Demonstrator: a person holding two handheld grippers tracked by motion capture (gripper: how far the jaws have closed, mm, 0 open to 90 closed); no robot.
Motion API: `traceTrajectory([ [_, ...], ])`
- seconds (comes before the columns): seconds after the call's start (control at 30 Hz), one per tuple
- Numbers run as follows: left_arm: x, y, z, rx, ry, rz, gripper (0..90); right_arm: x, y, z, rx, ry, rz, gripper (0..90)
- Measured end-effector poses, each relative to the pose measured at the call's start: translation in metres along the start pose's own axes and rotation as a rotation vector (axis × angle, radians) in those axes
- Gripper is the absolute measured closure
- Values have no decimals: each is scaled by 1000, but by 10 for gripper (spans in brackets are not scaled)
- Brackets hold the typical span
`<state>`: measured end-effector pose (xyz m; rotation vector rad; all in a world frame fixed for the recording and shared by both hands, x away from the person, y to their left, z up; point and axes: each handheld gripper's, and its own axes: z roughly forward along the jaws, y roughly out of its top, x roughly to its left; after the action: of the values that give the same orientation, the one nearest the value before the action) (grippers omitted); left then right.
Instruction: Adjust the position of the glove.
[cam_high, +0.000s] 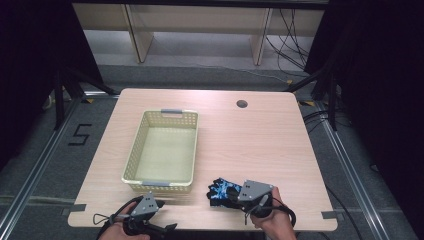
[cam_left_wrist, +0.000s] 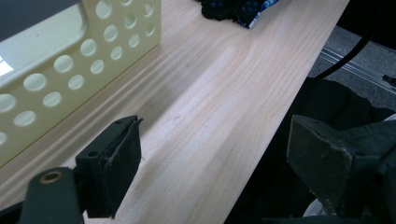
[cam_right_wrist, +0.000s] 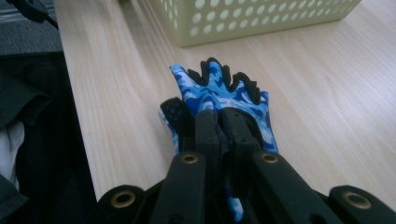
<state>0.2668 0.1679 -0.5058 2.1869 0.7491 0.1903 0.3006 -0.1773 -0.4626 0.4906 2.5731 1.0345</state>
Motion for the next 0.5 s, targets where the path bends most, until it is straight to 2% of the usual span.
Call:
traceTrajectory([
  [0.03,0,0,0,1,-1,4,174,1,-1,1,12,3,16,868],
  [0.07,-1,0,1,-16,-5,-10,174,2,-2,2,13,5,17,867],
  [0.1,0,0,1,-15,-6,12,174,2,-3,3,21,21,8,866],
  [0.13,-1,0,1,-12,0,-11,174,3,-4,5,27,14,18,865],
  [0.2,-2,0,1,-29,-11,-10,174,6,-4,8,43,20,11,863],
  [0.23,-2,0,1,-27,-12,-9,174,6,-4,10,44,29,-4,862],
  [0.27,-1,0,0,-9,-6,10,174,7,-5,11,46,22,3,862],
  [0.33,0,0,0,-7,-4,12,174,7,-5,13,61,45,-5,859],
  [0.4,-1,0,0,-5,-5,16,176,8,-7,15,62,42,-4,856],
  [0.5,0,0,0,-6,-5,14,176,9,-9,17,84,64,-8,853],
])
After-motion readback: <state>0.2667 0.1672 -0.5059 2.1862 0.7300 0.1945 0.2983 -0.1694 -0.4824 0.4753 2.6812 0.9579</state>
